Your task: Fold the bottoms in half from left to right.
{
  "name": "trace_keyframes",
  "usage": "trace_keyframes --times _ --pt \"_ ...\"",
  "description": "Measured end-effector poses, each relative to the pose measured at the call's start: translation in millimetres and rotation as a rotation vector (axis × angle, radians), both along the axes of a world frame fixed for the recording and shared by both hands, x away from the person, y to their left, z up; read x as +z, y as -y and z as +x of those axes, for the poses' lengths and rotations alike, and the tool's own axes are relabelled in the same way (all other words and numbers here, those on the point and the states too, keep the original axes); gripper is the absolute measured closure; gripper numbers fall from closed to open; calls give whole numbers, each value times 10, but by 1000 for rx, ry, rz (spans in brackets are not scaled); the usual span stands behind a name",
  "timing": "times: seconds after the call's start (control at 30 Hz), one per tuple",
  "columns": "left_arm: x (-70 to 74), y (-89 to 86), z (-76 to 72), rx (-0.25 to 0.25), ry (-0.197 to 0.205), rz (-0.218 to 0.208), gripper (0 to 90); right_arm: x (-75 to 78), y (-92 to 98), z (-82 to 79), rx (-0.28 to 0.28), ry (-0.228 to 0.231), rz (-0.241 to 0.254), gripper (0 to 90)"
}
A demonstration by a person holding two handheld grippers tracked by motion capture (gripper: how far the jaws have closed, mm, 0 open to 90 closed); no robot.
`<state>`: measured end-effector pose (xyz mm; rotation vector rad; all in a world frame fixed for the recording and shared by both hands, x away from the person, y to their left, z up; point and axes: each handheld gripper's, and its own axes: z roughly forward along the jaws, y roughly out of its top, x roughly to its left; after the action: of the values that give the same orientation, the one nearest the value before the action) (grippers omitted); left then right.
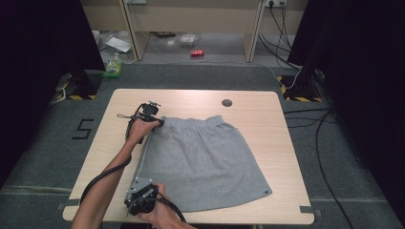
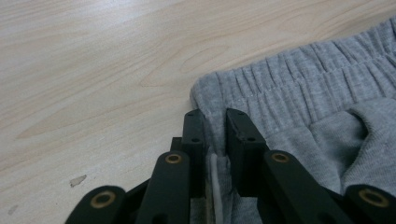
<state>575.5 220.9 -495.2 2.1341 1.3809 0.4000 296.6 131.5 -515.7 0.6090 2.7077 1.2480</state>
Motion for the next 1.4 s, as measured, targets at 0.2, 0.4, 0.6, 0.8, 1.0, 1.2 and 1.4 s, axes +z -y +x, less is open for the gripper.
trace_keyframes --times 0.2,0.4,0.6,0.8,1.0,1.2,1.4 --pt "-5 -10 0 2 0 -10 777 -37 -85 -20 23 57 -45 473" --pt "-1 -5 4 2 -3 -6 777 -11 -84 2 52 63 -64 697" --pt "-1 17 -12 -6 13 14 781 -23 -28 46 59 51 -46 832" --pt "40 46 -13 -3 35 -8 801 85 49 79 74 40 -11 842" --pt "222 40 -7 6 43 -66 803 256 213 70 75 70 21 844" --pt "445 150 -10 -7 51 -83 803 419 505 92 37 51 88 844" --pt "657 333 -16 -22 69 -103 803 639 919 58 -9 71 157 845"
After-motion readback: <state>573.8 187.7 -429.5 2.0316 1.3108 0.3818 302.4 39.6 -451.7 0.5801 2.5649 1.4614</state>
